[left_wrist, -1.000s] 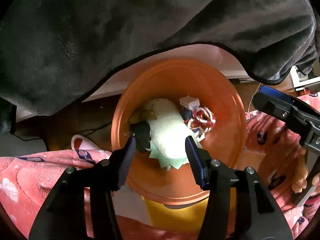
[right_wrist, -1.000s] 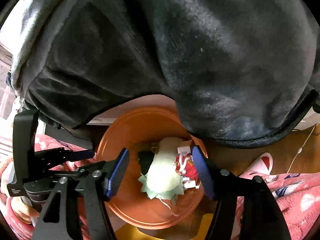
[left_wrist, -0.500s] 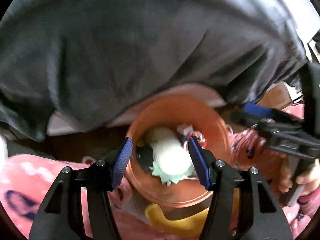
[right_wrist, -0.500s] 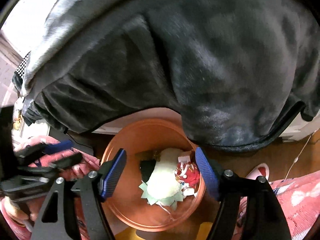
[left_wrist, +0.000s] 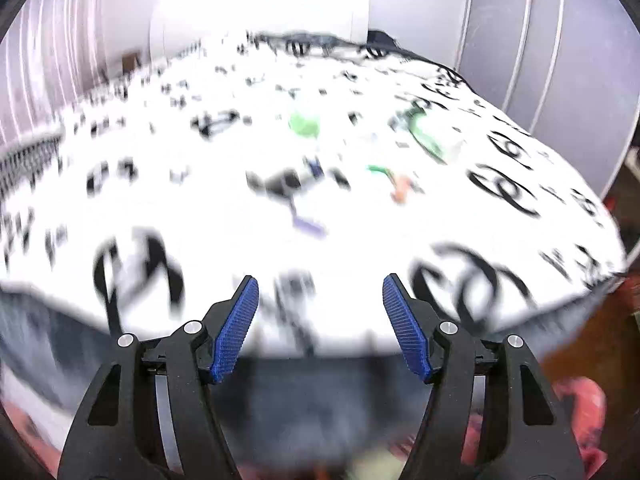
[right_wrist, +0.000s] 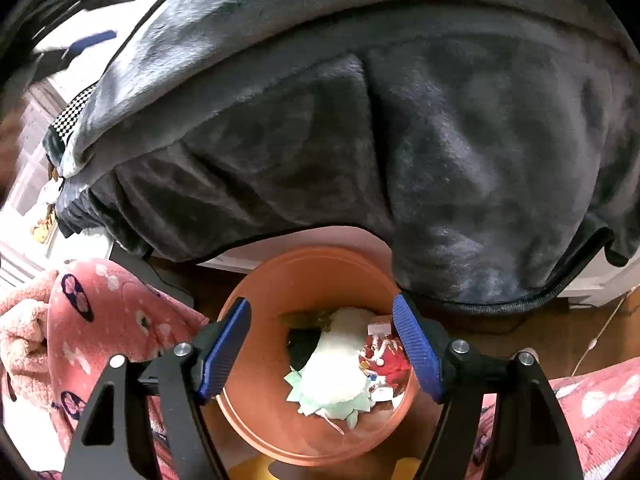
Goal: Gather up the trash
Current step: 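Grasp the white square cap with purple top using the left tool, then grasp the cream cylinder with the right tool while the left tool carries the cap to the bin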
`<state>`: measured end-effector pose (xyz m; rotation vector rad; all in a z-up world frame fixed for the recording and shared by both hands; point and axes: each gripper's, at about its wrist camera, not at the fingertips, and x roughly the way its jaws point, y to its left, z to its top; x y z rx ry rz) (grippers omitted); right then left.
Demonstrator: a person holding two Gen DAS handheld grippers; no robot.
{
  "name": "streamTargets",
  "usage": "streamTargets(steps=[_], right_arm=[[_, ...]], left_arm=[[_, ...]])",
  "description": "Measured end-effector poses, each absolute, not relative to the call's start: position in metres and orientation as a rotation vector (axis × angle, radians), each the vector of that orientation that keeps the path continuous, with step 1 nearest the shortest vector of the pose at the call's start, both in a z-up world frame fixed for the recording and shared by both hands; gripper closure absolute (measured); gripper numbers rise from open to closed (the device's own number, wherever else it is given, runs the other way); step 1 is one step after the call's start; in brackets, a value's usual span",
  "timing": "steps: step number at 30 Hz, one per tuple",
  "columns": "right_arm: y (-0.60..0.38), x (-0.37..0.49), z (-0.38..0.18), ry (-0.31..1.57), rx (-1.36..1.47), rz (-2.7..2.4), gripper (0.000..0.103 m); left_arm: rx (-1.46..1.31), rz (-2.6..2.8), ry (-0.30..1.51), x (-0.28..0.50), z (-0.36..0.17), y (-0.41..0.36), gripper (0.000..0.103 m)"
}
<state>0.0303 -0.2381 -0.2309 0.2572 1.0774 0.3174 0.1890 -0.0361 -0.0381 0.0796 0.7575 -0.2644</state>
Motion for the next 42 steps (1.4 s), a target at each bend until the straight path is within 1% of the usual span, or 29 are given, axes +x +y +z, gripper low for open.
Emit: streamTargets(steps=[2,6,7,11,16,19,23,26,29,33,37,39,40,41,42], right_arm=[[-0.242,0.031,-0.232,1.078,0.274,0.308,0.031],[-0.25,0.031,-0.237,1.086,0.308,0.302,0.031],[-0.251,0.032,-0.237,1.079,0.313,0.307,0.031],[-0.25,0.032,-0.24,1.086,0.313,0.315,0.031],[-0.242,0.033,-0.241,1.092,0.275,0.32,0.031],[-0.241,0.029,-0.234,1.061,0.262,0.331,0.031],[-0.241,0.017,-0.196,0.955,0.268,0.405,0.031],[-0.242,0.018,-0.151,0.862,0.269,0.442,0.031],[-0.247,0.036,-0.1,0.757,0.301,0.464,0.03],[-0.242,0.096,-0.046,0.678,0.3,0.436,0.03],[-0.229,0.171,-0.032,0.692,0.353,0.406,0.03],[-0.221,0.214,-0.034,0.731,0.374,0.361,0.03],[-0.216,0.233,-0.037,0.756,0.39,0.338,0.031],[-0.214,0.25,-0.04,0.781,0.4,0.314,0.037],[-0.211,0.266,-0.045,0.806,0.405,0.28,0.038]], left_arm=[[0.129,-0.258,0.734,0.216,-0.04,-0.046,0.04],[0.173,-0.265,0.791,0.26,-0.057,-0.061,0.041],[0.185,-0.255,0.798,0.259,-0.063,-0.063,0.044],[0.161,-0.253,0.784,0.263,-0.073,-0.06,0.068],[0.14,-0.26,0.739,0.248,-0.068,-0.05,0.068],[0.118,-0.266,0.724,0.229,-0.06,-0.043,0.068],[0.098,-0.283,0.685,0.179,-0.049,-0.029,0.068],[0.086,-0.271,0.686,0.139,-0.05,-0.016,0.068],[0.012,-0.306,0.703,0.105,-0.056,0.002,0.068],[-0.04,-0.319,0.715,0.077,-0.066,0.018,0.068],[-0.082,-0.32,0.725,0.063,-0.072,0.033,0.068],[-0.104,-0.326,0.722,0.06,-0.071,0.04,0.068],[-0.113,-0.324,0.718,0.059,-0.071,0.044,0.068],[-0.12,-0.321,0.716,0.058,-0.07,0.047,0.068],[-0.13,-0.321,0.716,0.058,-0.07,0.05,0.068]])
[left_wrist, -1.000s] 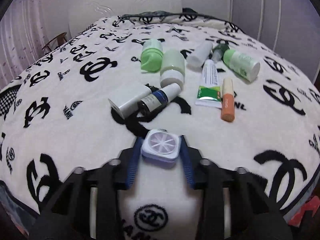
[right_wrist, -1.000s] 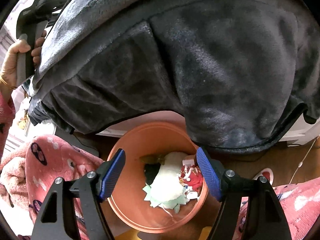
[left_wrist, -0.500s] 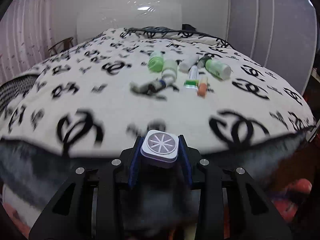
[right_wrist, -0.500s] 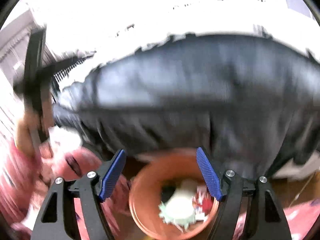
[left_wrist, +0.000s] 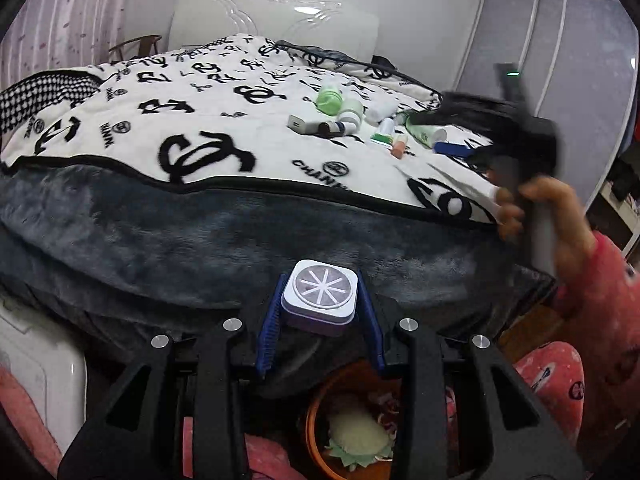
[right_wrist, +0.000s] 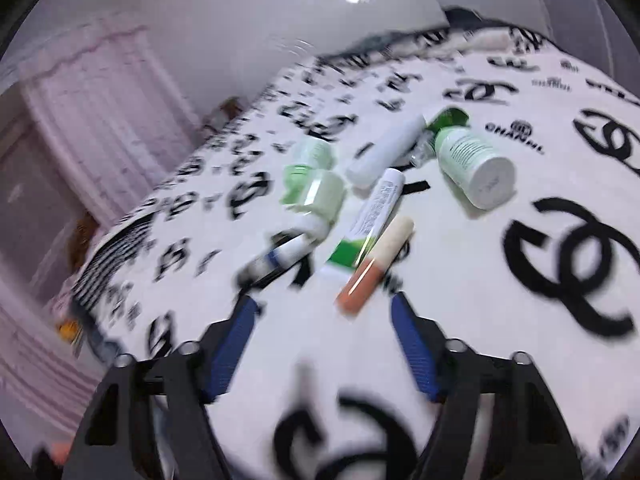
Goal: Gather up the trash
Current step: 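Grasp the cream cylinder with the right tool while the left tool carries the cap to the bin, then release the cap and cream cylinder into the orange bin with both tools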
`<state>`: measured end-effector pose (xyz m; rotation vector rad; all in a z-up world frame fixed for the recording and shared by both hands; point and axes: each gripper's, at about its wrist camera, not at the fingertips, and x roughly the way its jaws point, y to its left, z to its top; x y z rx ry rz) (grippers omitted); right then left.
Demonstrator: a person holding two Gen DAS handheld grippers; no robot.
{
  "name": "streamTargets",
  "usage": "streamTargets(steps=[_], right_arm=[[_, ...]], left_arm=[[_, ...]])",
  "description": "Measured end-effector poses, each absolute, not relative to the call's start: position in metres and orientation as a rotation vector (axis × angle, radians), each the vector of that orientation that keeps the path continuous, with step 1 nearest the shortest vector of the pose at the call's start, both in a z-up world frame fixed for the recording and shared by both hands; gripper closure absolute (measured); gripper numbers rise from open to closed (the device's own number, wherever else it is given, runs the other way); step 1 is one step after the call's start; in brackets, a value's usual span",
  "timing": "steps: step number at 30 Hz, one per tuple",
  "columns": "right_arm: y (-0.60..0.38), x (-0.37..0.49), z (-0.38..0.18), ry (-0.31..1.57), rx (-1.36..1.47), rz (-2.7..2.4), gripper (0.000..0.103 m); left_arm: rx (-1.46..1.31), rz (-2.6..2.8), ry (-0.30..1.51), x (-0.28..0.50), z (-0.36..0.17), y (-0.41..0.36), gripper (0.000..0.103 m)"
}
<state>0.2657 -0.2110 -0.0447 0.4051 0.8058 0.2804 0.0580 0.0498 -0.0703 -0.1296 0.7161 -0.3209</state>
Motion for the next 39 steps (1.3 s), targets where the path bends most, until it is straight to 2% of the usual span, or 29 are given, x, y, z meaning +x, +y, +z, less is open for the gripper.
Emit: streamTargets(steps=[1,3,5,7,8,16,20,29,33,39], right_arm=[[-0.211,0.275,-0.05,0.823,0.414,0.264,0.039],[-0.213,0.296,-0.064,0.866,0.455,0.211,0.048],[-0.218,0.309,-0.078,0.901,0.522,0.185,0.066],[-0.224,0.313,-0.088,0.922,0.576,0.16,0.076],[-0.226,0.312,-0.09,0.917,0.601,0.164,0.078],[-0.238,0.285,-0.063,0.864,0.609,0.218,0.085],[-0.245,0.26,-0.044,0.828,0.585,0.266,0.085],[-0.254,0.145,-0.011,0.75,0.433,0.424,0.085],[-0.251,0.081,-0.037,0.814,0.331,0.48,0.085],[-0.241,0.035,-0.132,1.031,0.305,0.48,0.085]], left_arm=[[-0.142,-0.325,0.721,0.058,-0.071,0.054,0.068],[-0.159,-0.33,0.727,0.06,-0.073,0.058,0.068],[-0.162,-0.332,0.728,0.061,-0.075,0.06,0.068],[-0.165,-0.338,0.73,0.062,-0.077,0.061,0.068],[-0.168,-0.34,0.732,0.062,-0.078,0.062,0.068],[-0.181,-0.35,0.735,0.061,-0.077,0.06,0.068],[-0.169,-0.355,0.723,0.056,-0.07,0.055,0.068],[-0.084,-0.448,0.743,0.034,-0.061,0.023,0.068],[-0.04,-0.529,0.875,0.028,-0.094,-0.002,0.068],[0.053,-0.568,1.144,0.039,-0.18,-0.053,0.068]])
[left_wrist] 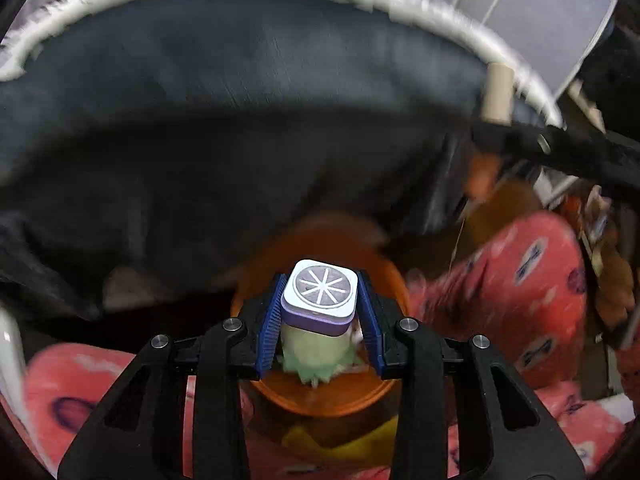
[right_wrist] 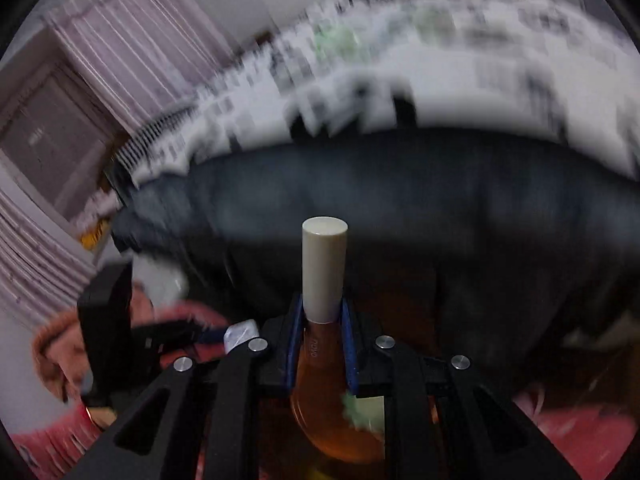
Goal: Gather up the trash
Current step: 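Release the cap and cream cylinder into the orange bin with both tools, then reach to the bed and grasp the dark eye-drop bottle with the left tool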
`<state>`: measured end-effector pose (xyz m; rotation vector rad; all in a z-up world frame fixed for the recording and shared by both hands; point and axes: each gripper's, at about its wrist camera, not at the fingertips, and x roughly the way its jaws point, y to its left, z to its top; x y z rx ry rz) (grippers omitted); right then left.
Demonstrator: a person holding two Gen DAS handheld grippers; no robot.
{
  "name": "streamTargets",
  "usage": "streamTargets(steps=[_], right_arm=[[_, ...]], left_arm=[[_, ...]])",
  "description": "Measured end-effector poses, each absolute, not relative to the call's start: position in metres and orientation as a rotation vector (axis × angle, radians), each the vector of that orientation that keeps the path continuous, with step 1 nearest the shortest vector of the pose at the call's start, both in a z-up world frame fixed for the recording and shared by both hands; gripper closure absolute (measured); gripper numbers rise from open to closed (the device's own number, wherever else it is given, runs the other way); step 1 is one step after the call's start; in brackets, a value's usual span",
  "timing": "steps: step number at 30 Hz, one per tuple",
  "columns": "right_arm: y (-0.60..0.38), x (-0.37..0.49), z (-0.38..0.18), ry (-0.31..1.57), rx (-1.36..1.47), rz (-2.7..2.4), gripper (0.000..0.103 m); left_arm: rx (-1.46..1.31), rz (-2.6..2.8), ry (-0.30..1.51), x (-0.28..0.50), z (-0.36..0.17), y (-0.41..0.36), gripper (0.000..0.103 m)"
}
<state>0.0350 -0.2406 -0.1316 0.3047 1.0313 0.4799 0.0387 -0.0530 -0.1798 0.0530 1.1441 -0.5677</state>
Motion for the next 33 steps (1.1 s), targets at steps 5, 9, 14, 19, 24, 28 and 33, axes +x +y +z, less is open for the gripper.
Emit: streamTargets(steps=[5,9,14,19,24,28,33], right_arm=[[-0.229,0.034,-0.216,1.214,0.284,0.423,0.085],[-0.221,0.046,-0.265,1.318,0.274,0.363,0.076],[-0.225,0.05,-0.273,1.308,0.306,0.319,0.055],[-0.236,0.051,-0.271,1.288,0.33,0.305,0.051],[-0.244,0.05,-0.271,1.273,0.339,0.289,0.045],[-0.243,0.047,-0.269,1.265,0.329,0.286,0.042],[-0.244,0.042,-0.264,1.243,0.332,0.296,0.042]], left_arm=[[0.135,-0.539,1.326,0.051,-0.251,-0.081,0.068],[0.181,-0.474,1.437,0.059,-0.286,-0.086,0.064],[0.112,-0.422,1.434,0.062,-0.285,-0.07,0.045],[0.099,-0.414,1.428,0.059,-0.284,-0.07,0.045],[0.11,-0.412,1.414,0.056,-0.282,-0.067,0.044],[0.103,-0.4,1.407,0.061,-0.281,-0.068,0.044],[0.101,-0.427,1.328,0.053,-0.258,-0.068,0.044]])
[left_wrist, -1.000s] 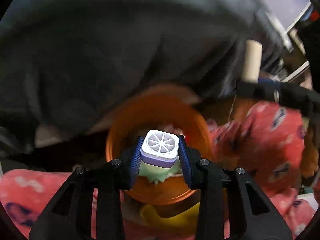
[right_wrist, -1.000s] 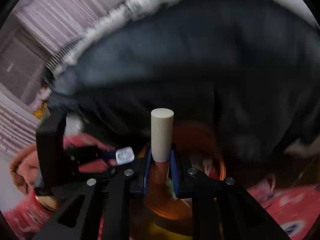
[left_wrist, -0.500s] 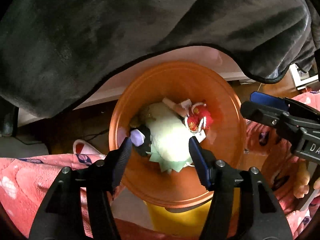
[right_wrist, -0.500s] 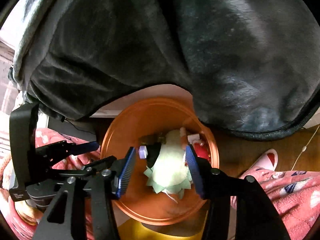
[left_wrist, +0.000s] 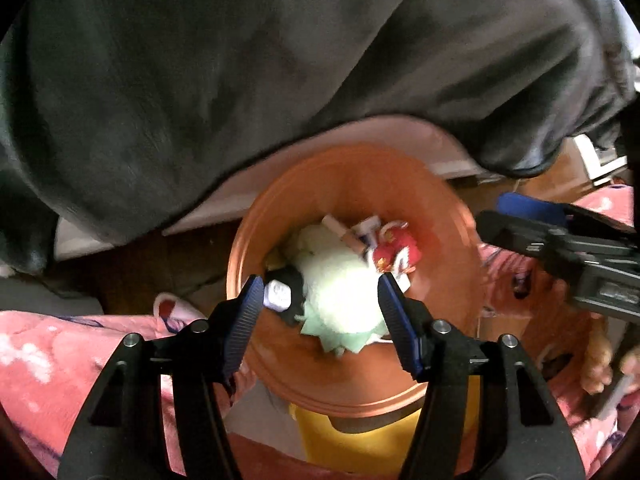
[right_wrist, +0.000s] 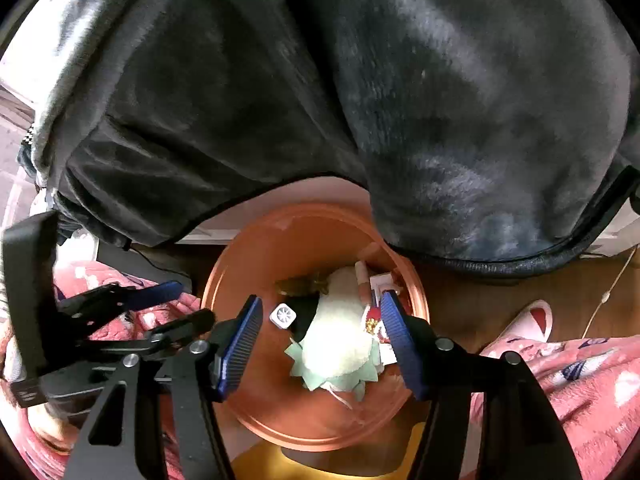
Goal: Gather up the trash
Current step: 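Reach to the bed and grasp the dark eye-drop bottle with the left tool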
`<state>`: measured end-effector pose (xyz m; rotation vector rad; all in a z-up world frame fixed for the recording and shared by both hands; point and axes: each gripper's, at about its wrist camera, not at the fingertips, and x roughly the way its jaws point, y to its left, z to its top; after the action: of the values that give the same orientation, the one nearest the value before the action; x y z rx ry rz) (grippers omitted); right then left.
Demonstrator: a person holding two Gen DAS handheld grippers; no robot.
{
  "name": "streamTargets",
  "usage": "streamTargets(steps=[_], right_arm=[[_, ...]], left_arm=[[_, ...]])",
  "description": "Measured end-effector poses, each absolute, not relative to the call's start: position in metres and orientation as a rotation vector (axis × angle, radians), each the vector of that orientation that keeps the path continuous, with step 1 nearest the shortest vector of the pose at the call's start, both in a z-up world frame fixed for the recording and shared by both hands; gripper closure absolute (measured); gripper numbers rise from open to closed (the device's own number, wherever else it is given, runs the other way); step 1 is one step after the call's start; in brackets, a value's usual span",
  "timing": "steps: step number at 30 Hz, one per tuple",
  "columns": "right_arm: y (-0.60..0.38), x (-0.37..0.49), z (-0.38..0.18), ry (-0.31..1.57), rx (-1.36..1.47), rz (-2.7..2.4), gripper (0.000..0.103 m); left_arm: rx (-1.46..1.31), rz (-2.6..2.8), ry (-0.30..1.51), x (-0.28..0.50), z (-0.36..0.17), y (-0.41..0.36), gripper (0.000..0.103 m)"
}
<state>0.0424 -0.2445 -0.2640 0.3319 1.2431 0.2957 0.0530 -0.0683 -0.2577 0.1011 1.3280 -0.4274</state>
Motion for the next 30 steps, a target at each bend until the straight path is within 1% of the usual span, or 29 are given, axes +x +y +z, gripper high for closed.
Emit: streamTargets(steps=[3,7,8,9,10,14,18,21,25,27,30], right_arm=[[-0.244,0.039,-0.26,1.227,0.334,0.31,0.041],[-0.24,0.038,-0.258,1.218,0.329,0.337,0.041],[-0.239,0.038,-0.258,1.217,0.333,0.347,0.041],[-0.238,0.038,-0.258,1.216,0.335,0.353,0.041],[-0.237,0.038,-0.258,1.215,0.338,0.362,0.041],[-0.236,0.038,-0.259,1.212,0.346,0.383,0.04],[-0.24,0.039,-0.263,1.216,0.375,0.391,0.039],[-0.243,0.039,-0.268,1.231,0.396,0.394,0.038],[-0.243,0.041,-0.273,1.248,0.426,0.403,0.038],[-0.244,0.042,-0.276,1.257,0.443,0.409,0.038],[-0.244,0.044,-0.278,1.268,0.472,0.417,0.038]], left_arm=[[0.09,-0.49,1.216,0.043,-0.217,-0.066,0.044],[0.069,-0.535,1.013,0.043,-0.137,-0.05,0.044],[0.065,-0.534,0.982,0.047,-0.124,-0.047,0.044],[0.062,-0.531,0.946,0.053,-0.107,-0.043,0.04],[0.068,-0.524,0.904,0.064,-0.089,-0.04,0.038],[0.107,-0.468,0.808,0.121,-0.045,-0.039,0.037],[0.213,-0.381,0.787,0.194,-0.03,-0.049,0.037],[0.315,-0.339,0.831,0.249,-0.035,-0.058,0.037],[0.387,-0.346,0.887,0.29,-0.05,-0.077,0.038],[0.418,-0.336,0.897,0.302,-0.055,-0.083,0.041],[0.465,-0.33,0.936,0.322,-0.065,-0.097,0.042]])
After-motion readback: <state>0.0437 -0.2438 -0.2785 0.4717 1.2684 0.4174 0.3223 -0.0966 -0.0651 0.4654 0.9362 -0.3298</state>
